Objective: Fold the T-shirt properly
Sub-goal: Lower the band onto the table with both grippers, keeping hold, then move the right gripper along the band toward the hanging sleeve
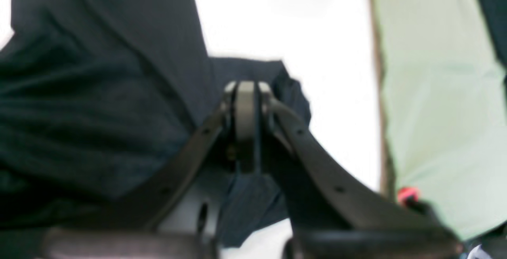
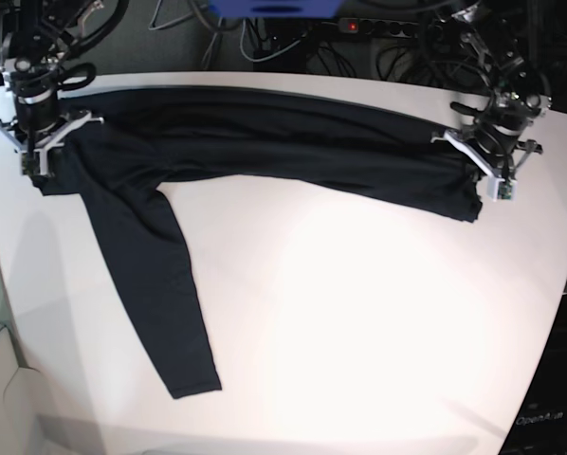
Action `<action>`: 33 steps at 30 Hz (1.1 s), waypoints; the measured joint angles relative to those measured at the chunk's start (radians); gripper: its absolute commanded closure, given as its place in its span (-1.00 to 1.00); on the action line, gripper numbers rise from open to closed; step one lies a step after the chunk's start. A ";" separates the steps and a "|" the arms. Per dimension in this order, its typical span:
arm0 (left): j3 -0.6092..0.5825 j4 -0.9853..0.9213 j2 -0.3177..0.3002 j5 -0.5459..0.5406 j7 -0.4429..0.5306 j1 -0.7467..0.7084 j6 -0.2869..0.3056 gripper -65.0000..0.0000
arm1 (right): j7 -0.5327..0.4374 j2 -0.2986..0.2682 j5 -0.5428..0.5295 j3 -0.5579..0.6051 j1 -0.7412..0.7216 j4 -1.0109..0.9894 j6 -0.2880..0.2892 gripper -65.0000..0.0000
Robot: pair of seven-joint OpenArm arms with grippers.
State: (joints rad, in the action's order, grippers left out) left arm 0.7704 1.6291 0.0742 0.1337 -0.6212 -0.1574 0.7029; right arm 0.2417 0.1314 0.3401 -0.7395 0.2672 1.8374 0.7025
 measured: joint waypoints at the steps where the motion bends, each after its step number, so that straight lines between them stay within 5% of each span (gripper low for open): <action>1: 0.000 0.000 0.000 0.000 0.000 0.000 0.000 1.00 | -0.001 -0.002 0.000 0.024 0.000 0.004 0.000 0.93; 8: 0.000 0.000 0.000 0.001 -0.001 -0.002 0.000 1.00 | 0.058 -0.007 0.074 0.126 -0.097 -0.048 0.003 0.41; 12: 0.000 0.000 -0.003 0.000 0.003 -0.006 0.000 1.00 | 0.090 -0.057 0.125 0.165 -0.233 -0.197 0.007 0.25; 23: 0.000 -0.001 -0.002 0.001 0.000 -0.014 0.000 1.00 | 0.099 -0.217 0.222 0.165 -0.584 -0.682 0.000 0.24; 33: 0.000 -0.001 -0.002 0.000 0.000 -0.016 0.000 1.00 | 0.105 -0.187 0.229 0.167 -0.637 -0.763 0.000 0.24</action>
State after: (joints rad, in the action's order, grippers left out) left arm 0.7704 1.6279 0.0723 0.1341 -0.6209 -0.1734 0.7029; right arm 0.3470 -0.0551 0.5694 -0.5728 -0.3702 1.0744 0.7021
